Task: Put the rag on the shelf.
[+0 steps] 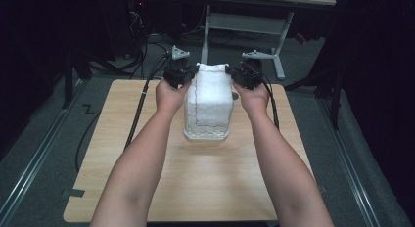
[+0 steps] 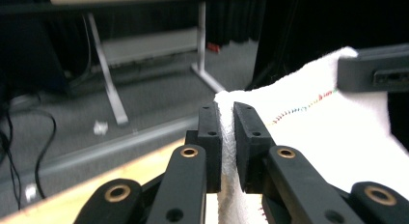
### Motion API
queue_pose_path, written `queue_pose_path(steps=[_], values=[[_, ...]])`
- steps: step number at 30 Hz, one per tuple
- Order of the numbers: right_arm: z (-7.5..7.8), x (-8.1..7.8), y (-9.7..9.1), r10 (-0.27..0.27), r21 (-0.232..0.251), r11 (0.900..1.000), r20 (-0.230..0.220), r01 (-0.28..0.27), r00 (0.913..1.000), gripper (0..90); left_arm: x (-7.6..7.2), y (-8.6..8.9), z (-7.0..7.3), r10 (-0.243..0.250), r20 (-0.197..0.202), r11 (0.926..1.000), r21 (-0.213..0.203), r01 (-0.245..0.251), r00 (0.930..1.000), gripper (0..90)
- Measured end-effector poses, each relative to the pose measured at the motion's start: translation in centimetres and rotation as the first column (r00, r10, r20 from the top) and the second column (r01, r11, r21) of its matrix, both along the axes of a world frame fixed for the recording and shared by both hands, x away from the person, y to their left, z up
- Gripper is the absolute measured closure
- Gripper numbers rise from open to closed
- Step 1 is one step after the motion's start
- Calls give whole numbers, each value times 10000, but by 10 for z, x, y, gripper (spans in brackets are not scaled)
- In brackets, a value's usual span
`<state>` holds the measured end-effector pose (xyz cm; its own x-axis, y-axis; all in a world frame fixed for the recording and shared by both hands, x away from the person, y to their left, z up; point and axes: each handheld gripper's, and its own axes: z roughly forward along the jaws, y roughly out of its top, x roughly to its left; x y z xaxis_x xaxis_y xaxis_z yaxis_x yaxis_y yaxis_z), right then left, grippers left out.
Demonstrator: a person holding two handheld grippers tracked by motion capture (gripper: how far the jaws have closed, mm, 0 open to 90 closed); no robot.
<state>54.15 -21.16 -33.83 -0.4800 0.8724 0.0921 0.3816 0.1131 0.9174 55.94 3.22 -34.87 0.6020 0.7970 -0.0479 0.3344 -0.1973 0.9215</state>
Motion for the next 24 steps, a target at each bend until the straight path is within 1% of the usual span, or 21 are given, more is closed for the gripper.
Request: queue_pose_path(steps=[2,4,6,7,9,10,12,14,15,17,20,24], values=[[-6,3,2,-39,-258,9997,-56,38,10000,843,3,2,-8,127,-326,9997,-199,-133,9994,799],[-12,7,4,-92,-320,9995,-278,84,9996,812,5,5,-14,108,-584,9992,-388,-130,9982,791],[-18,11,5,-75,-259,9996,-472,63,9989,746,7,9,-18,-57,-915,9979,-644,-2,9958,726],[-20,12,6,-51,-290,9996,-619,33,9981,705,6,10,-18,-38,-934,9976,-693,-27,9956,676],[-23,12,7,-110,-495,9987,-633,79,9979,666,4,14,-17,32,-812,9960,-884,-104,9967,639],[-24,12,8,-93,-543,9985,-609,60,9981,647,3,15,-16,35,-838,9954,-952,-115,9965,624],[-25,11,8,-46,-534,9986,-616,13,9981,625,1,16,-15,83,-848,9953,-959,-164,9964,608],[-25,8,8,-40,-504,9987,-528,13,9986,613,-3,16,-14,67,-692,9963,-852,-126,9976,592],[-24,7,8,-4,-500,9987,-534,-23,9986,593,-5,16,-13,45,-679,9969,-783,-98,9977,586],[-22,3,8,-46,-620,9981,-391,21,9992,578,-8,16,-10,-14,-607,9975,-707,-29,9982,576],[-17,-1,6,28,-553,9985,-167,-37,9999,558,-13,19,-5,-33,-535,9967,-809,-11,9986,567],[-13,-7,5,88,-689,9976,-121,-96,9999,548,-19,18,-1,65,-310,9981,-614,-84,9995,551]])
